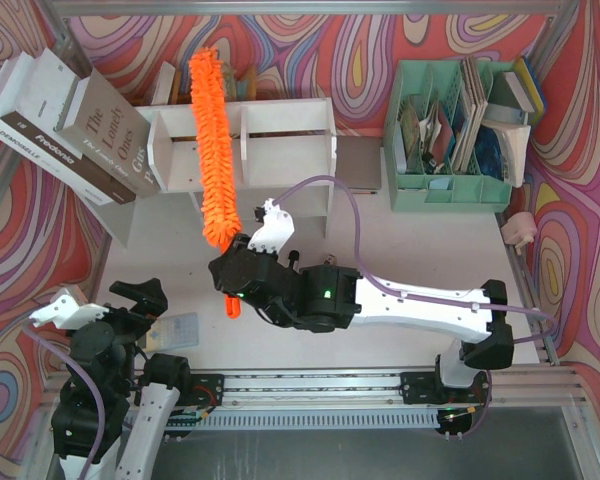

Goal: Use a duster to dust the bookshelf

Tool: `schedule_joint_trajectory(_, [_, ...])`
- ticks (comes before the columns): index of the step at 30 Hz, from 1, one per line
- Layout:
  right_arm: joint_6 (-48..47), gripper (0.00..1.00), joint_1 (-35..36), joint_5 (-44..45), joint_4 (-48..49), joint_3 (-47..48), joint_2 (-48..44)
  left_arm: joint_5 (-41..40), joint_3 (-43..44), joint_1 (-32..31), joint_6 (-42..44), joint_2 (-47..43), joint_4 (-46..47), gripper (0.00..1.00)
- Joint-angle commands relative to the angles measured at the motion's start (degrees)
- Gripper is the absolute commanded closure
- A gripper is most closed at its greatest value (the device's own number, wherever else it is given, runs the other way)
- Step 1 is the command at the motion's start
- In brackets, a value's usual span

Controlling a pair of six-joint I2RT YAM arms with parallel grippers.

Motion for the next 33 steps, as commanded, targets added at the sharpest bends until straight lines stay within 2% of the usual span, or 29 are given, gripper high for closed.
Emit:
schedule_joint_trajectory(1, [0.43, 1.00, 0.13, 4.18, 2.12, 0.63, -2.42, 0.35, -0.63, 0.22, 0.86, 0.02, 1.34, 0.02])
schedule_joint_trajectory(11, [-1.68, 1.00, 0.30, -6.99, 4.18, 12.79, 8.25, 0.35, -0.63, 0.22, 0.83, 0.02, 1.28, 0.02])
schedule_joint_trajectory(16, [-2.12, 1.00, 0.33, -9.23, 4.84, 15.82, 11.36, 0.44, -0.54, 0.22, 0.85, 0.36, 1.27, 0.02])
schedule_joint_trajectory(23, [-0.10, 1.00, 0.33, -7.71, 3.76, 14.11, 10.79, 0.35, -0.63, 0.22, 0.81, 0.12, 1.27, 0.02])
schedule_joint_trajectory(33, [2.80, 1.00, 0.37, 1.56, 5.28, 2.88, 0.19, 0.53, -0.55, 0.22, 0.90, 0.50, 1.37, 0.02])
